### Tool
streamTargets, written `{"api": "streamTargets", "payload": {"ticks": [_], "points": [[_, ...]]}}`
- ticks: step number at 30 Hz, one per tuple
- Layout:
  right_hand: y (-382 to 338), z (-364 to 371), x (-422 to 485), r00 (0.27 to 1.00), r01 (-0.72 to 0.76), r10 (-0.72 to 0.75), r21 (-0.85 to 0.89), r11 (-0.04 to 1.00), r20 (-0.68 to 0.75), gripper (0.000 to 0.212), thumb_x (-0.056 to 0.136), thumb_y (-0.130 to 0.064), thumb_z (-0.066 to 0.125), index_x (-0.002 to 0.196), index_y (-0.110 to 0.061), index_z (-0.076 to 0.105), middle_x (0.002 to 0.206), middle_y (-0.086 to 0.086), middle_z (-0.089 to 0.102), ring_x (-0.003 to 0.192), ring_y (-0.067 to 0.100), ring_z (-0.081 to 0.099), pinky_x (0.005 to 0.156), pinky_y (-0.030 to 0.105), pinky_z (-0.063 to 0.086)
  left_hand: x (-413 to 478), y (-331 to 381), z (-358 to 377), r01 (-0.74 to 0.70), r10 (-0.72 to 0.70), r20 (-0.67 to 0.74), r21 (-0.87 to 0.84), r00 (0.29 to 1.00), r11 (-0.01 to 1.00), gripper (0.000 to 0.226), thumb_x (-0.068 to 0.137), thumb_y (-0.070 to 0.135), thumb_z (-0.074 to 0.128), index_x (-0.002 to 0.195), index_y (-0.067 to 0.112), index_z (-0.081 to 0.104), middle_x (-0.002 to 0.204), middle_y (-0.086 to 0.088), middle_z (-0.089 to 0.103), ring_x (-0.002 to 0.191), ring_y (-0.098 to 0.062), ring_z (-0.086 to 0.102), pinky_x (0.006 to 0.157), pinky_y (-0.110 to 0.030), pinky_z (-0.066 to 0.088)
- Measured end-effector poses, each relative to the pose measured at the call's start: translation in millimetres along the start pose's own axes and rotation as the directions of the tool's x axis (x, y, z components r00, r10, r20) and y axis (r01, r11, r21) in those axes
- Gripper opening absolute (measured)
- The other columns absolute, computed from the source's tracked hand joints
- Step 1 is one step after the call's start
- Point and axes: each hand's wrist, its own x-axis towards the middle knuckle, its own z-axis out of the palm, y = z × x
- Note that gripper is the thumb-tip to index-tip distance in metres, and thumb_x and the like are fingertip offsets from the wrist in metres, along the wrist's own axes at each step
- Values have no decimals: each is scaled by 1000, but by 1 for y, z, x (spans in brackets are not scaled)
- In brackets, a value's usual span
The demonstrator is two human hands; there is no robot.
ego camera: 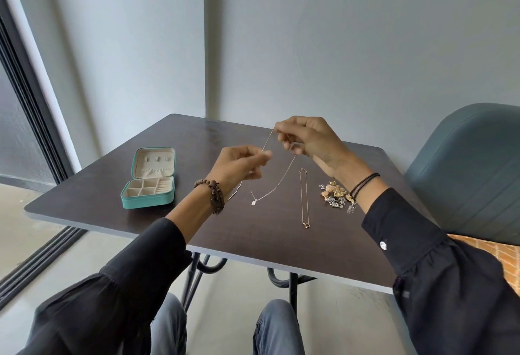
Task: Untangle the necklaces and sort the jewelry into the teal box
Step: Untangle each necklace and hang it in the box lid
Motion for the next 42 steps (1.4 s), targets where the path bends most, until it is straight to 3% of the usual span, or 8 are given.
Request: {"api": "streamTargets", "payload": {"ticks": [7, 13, 20, 24, 28, 33, 36, 42], "points": [[-12, -8, 9, 995, -38, 63, 286, 958, -78, 13, 95, -14, 65, 85, -6, 65, 74, 4, 60, 58, 13, 49, 47, 21, 27, -13, -53, 6, 147, -144, 52, -39, 988, 988, 13, 83, 6, 76, 95, 0, 73, 74, -3, 66, 67, -11, 61, 66, -20, 53], [-6, -13, 15, 991, -80, 110, 315, 946, -78, 13, 94, -14, 65, 85, -6, 64, 74, 4, 59, 56, 11, 48, 45, 18, 28, -19, -64, 12, 230, -211, 129, -162, 969, 960, 10, 82, 1, 75, 92, 2, 75, 84, -6, 69, 77, -10, 63, 66, -18, 52], [7, -14, 26, 980, -120, 165, 335, 934, -108, 11, 92, -13, 67, 85, -5, 65, 74, 5, 60, 57, 12, 51, 46, 19, 34, -31, -61, 7, 304, -308, 257, 57, 916, 951, 13, 87, 20, 74, 97, 12, 73, 95, -2, 75, 80, -5, 65, 61, -17, 47], [19, -15, 35, 962, -182, 236, 322, 929, -138, 9, 91, -11, 65, 84, -5, 65, 71, 4, 60, 57, 12, 52, 49, 18, 40, -36, -65, 5, 290, -293, 219, 48, 930, 956, 7, 90, 18, 71, 92, 12, 68, 90, -3, 75, 72, -10, 66, 55, -17, 47], [41, -15, 46, 938, -250, 291, 213, 944, -188, 6, 88, -8, 68, 84, -4, 66, 69, 4, 61, 58, 14, 53, 52, 21, 46, -40, -73, 3, 210, -226, 133, 124, 965, 970, 17, 89, 19, 73, 93, 10, 59, 85, -6, 77, 59, -12, 64, 48, -18, 45], [77, -15, 59, 942, -271, 257, -41, 962, -215, 7, 95, -9, 67, 89, -6, 67, 73, 4, 63, 56, 10, 56, 56, 20, 50, -39, -81, 1, -56, -21, 144, 510, 989, 858, 13, 91, 29, 69, 102, 21, 68, 79, 6, 76, 49, 1, 56, 59, -22, 52], [100, -13, 69, 950, -245, 193, -207, 947, -244, 7, 96, -8, 65, 90, -5, 66, 76, 6, 64, 57, 11, 56, 55, 19, 50, -36, -84, 3, -43, -19, 87, 657, 996, 752, 12, 91, 36, 66, 98, 29, 72, 80, 15, 75, 68, 2, 64, 77, -33, 58], [145, -9, 87, 971, -204, 102, -523, 828, -216, 11, 93, -11, 66, 83, -14, 66, 68, 2, 66, 60, 16, 62, 68, 29, 51, -28, -83, 7, -45, -21, 70, 813, 997, 581, 16, 90, 41, 62, 99, 35, 74, 91, 18, 74, 90, -5, 64, 80, -29, 54]]}}
